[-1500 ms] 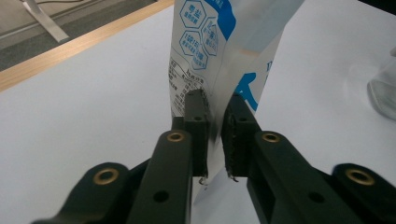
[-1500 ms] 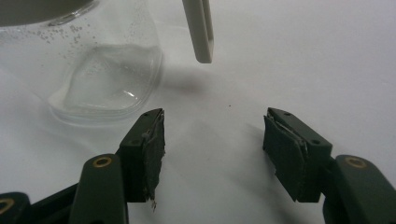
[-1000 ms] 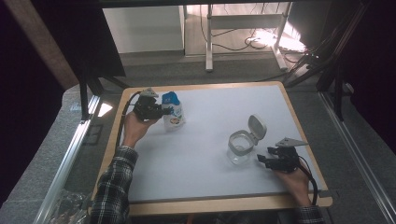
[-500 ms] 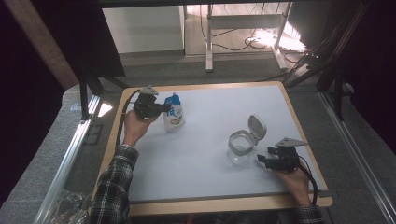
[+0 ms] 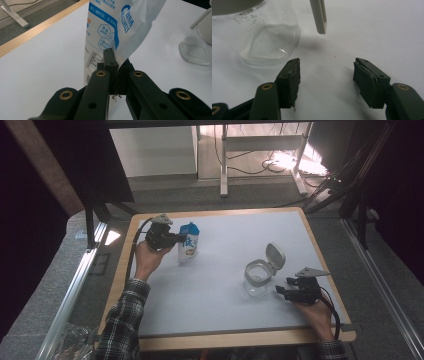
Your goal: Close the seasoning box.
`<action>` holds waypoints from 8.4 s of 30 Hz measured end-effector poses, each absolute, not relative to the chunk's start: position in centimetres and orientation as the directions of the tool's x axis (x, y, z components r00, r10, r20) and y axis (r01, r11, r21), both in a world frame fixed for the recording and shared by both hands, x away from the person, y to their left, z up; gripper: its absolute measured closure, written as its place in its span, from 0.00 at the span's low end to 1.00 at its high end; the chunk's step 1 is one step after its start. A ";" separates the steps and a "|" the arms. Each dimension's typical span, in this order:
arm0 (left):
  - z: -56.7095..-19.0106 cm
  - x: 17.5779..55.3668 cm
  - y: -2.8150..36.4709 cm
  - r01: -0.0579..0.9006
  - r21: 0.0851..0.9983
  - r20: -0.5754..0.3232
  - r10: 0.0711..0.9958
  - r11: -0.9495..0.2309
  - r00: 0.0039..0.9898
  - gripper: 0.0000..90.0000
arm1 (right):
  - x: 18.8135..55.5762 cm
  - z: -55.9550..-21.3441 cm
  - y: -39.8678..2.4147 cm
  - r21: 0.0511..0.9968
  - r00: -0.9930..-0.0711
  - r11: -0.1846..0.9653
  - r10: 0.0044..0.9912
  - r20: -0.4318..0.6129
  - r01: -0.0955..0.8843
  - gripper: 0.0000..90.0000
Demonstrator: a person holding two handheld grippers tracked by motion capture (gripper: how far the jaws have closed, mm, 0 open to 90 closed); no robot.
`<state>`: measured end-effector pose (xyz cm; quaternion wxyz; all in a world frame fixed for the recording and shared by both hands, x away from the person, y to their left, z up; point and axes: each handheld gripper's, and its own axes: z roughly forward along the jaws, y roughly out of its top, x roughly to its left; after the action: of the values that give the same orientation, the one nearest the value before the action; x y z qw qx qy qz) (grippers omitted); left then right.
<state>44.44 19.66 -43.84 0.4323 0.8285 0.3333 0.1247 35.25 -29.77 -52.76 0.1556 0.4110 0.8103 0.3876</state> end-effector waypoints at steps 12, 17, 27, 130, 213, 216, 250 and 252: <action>-43.1 42.1 19.4 0.428 0.817 -0.110 0.623 -0.388 0.774 1.00 | 35.0 -52.5 -30.6 0.755 -0.607 0.347 0.790 0.085 0.557 0.49; -42.7 40.8 19.1 0.416 0.820 -0.108 0.607 -0.394 0.787 1.00 | 34.6 -52.2 -30.8 0.766 -0.615 0.336 0.783 0.097 0.548 0.53; -42.1 38.0 18.0 0.393 0.826 -0.110 0.569 -0.404 0.815 1.00 | 33.5 -51.9 -30.2 0.768 -0.642 0.346 0.759 0.109 0.539 0.58; -37.7 32.0 7.1 0.306 0.854 -0.176 0.320 -0.421 0.931 1.00 | 29.7 -52.7 -14.4 0.848 -0.819 0.457 0.572 -0.049 0.268 0.50; -38.8 34.1 3.1 0.311 0.843 -0.127 0.398 -0.439 0.908 0.99 | 29.4 -52.2 -16.1 0.891 -0.885 0.350 0.453 0.109 0.289 0.67; -38.8 34.3 2.8 0.310 0.839 -0.122 0.399 -0.448 0.909 0.99 | 29.4 -52.2 -16.1 0.888 -0.883 0.342 0.450 0.132 0.307 0.67; -39.0 35.4 1.4 0.320 0.811 -0.103 0.418 -0.490 0.903 0.99 | 29.2 -51.8 -15.5 0.883 -0.899 0.332 0.394 0.190 0.332 0.69; -39.0 35.4 1.4 0.320 0.809 -0.102 0.418 -0.493 0.903 0.99 | 29.2 -51.8 -15.5 0.883 -0.900 0.331 0.390 0.194 0.333 0.69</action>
<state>35.43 1.36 -39.01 0.4559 0.8622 0.2140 0.0540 29.23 -15.50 -51.82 0.0264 0.2218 0.8154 0.5341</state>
